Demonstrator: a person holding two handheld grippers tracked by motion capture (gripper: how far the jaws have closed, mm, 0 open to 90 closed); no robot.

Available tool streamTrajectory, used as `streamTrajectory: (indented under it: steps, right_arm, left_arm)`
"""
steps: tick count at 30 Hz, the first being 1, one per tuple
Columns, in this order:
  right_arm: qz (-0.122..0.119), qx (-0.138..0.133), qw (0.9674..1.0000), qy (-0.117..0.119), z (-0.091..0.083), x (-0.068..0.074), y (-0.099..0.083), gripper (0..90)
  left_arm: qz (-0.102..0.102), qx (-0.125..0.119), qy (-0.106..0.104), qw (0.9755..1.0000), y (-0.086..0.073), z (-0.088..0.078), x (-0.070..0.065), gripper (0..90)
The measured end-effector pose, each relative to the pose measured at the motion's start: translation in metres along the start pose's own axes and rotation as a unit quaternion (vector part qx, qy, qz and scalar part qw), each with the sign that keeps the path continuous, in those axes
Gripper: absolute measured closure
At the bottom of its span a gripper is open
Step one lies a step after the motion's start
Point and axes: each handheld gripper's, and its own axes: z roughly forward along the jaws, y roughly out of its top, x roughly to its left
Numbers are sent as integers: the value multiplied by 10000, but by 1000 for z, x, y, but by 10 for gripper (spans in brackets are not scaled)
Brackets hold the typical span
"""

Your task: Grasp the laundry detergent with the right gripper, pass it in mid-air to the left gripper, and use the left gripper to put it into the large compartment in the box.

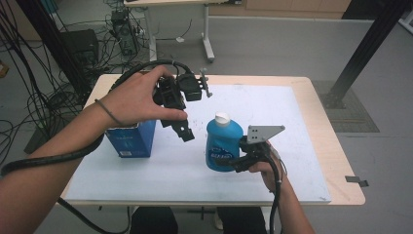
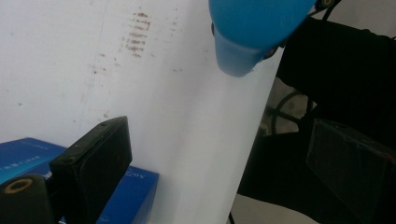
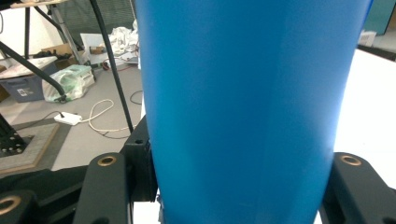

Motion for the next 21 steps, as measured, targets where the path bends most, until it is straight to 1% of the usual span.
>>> streamTrajectory:
  steps: [2, 4, 7, 13, 15, 16, 18, 21]
  right_arm:
    - [-16, -15, 10000, 70, 1, -1, 0, 418]
    - [-48, 14, 9999, 159, 3, -2, 1, 418]
    - [-101, 40, 9997, 208, 7, -1, 3, 418]
    - [-109, 46, 9994, 315, 13, -1, 4, 418]
    - [-144, 86, 9990, 422, 16, -3, 6, 418]
    - [-144, 94, 9989, 431, 17, -3, 6, 418]
    - [-149, 103, 9989, 437, 18, -2, 7, 418]
    - [-165, 113, 9986, 492, 21, -2, 8, 418]
  left_arm:
    - [24, -22, -11, 10000, 1, -2, -1, 70]
    - [95, -12, -5, 10000, 4, -3, -2, 70]
    - [128, 4, 0, 9999, 7, -5, -4, 70]
    - [215, 21, 9, 9998, 14, -7, -7, 69]
    - [254, 42, -15, 9997, 17, -8, -8, 69]
    - [336, 84, -5, 9994, 20, -9, -9, 68]
    - [357, 85, -26, 9993, 22, -9, -10, 68]
    - [472, 155, -43, 9988, 30, -8, -12, 67]
